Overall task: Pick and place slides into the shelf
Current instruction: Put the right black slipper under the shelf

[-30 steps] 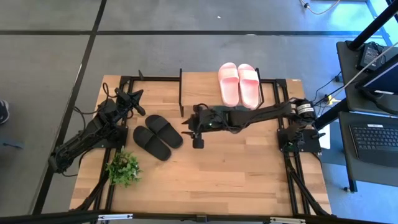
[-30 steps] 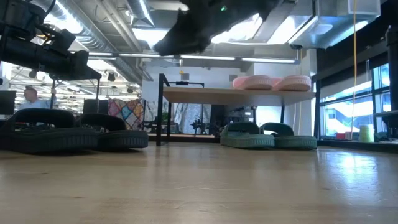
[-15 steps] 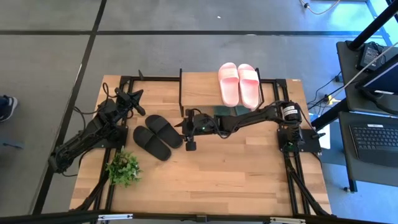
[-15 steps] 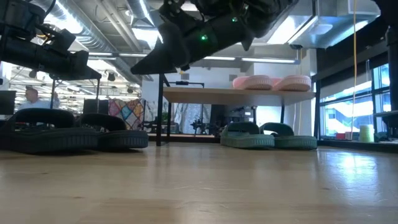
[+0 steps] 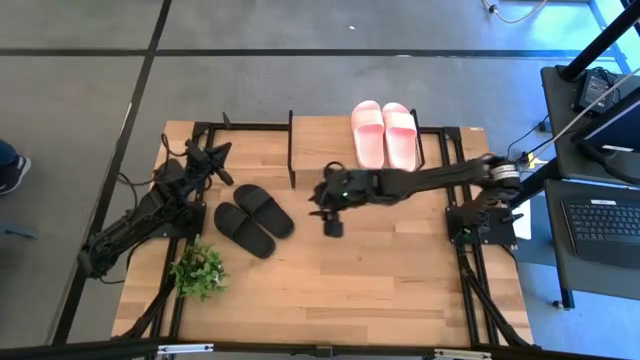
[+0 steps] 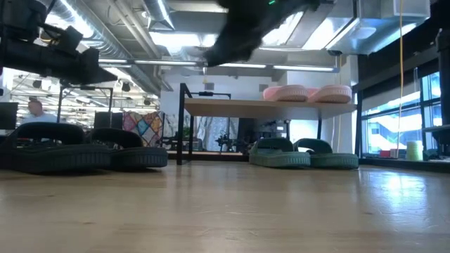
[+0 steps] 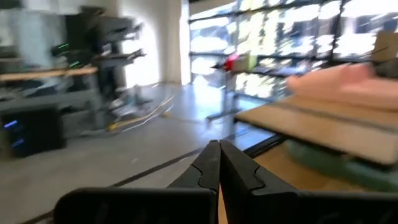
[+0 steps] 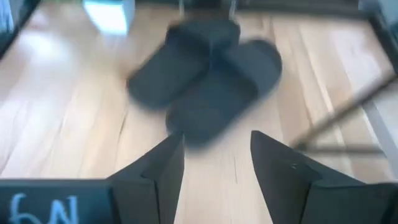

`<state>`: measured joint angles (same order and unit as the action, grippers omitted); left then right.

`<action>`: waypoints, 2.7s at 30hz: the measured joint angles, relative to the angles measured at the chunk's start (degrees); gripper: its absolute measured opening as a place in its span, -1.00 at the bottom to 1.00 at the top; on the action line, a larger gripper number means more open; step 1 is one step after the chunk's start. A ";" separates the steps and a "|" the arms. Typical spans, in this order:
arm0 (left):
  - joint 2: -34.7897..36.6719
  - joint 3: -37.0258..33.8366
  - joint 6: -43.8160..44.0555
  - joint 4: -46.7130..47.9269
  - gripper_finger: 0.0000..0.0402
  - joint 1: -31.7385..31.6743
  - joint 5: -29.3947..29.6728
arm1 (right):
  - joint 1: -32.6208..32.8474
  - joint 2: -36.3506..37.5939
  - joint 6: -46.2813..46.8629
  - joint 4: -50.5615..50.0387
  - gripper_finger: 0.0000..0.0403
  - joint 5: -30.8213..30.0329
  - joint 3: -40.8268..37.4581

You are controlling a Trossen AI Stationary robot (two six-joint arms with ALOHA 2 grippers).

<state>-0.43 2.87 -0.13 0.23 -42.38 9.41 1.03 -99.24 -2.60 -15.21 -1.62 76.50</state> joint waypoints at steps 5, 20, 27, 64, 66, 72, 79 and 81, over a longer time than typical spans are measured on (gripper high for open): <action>0.01 0.00 -0.35 -7.29 -1.00 1.56 -7.97 | -0.12 11.98 -0.51 -5.60 -0.09 -0.13 -6.60; -16.73 18.49 -13.52 -3.38 -1.00 17.98 4.54 | -0.93 47.20 2.82 5.06 -0.09 -6.84 -38.87; -37.25 32.48 -15.47 5.13 -1.00 28.80 14.48 | -0.93 49.57 3.60 4.80 -0.09 -7.08 -42.56; -78.56 45.92 36.57 40.04 -0.18 47.65 22.06 | -0.93 49.40 -6.49 6.24 -0.09 -9.93 -48.10; -81.25 48.71 39.34 45.88 -0.18 47.70 19.51 | -0.93 49.40 -6.44 6.63 -0.09 -9.93 -48.10; -90.00 57.26 42.76 61.80 -0.18 48.34 23.49 | -0.93 49.40 -6.62 8.21 -0.09 -9.93 -48.10; -97.12 59.30 43.22 62.26 -0.18 47.92 18.37 | -0.93 49.38 -6.55 8.20 -0.09 -9.91 -48.10; -98.55 59.30 44.10 62.84 -0.18 47.96 17.76 | -0.93 49.38 -6.53 8.20 -0.09 -9.91 -48.10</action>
<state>-98.98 62.17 43.98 63.07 5.57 27.17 0.10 -49.87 -9.13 -7.01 -11.53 28.40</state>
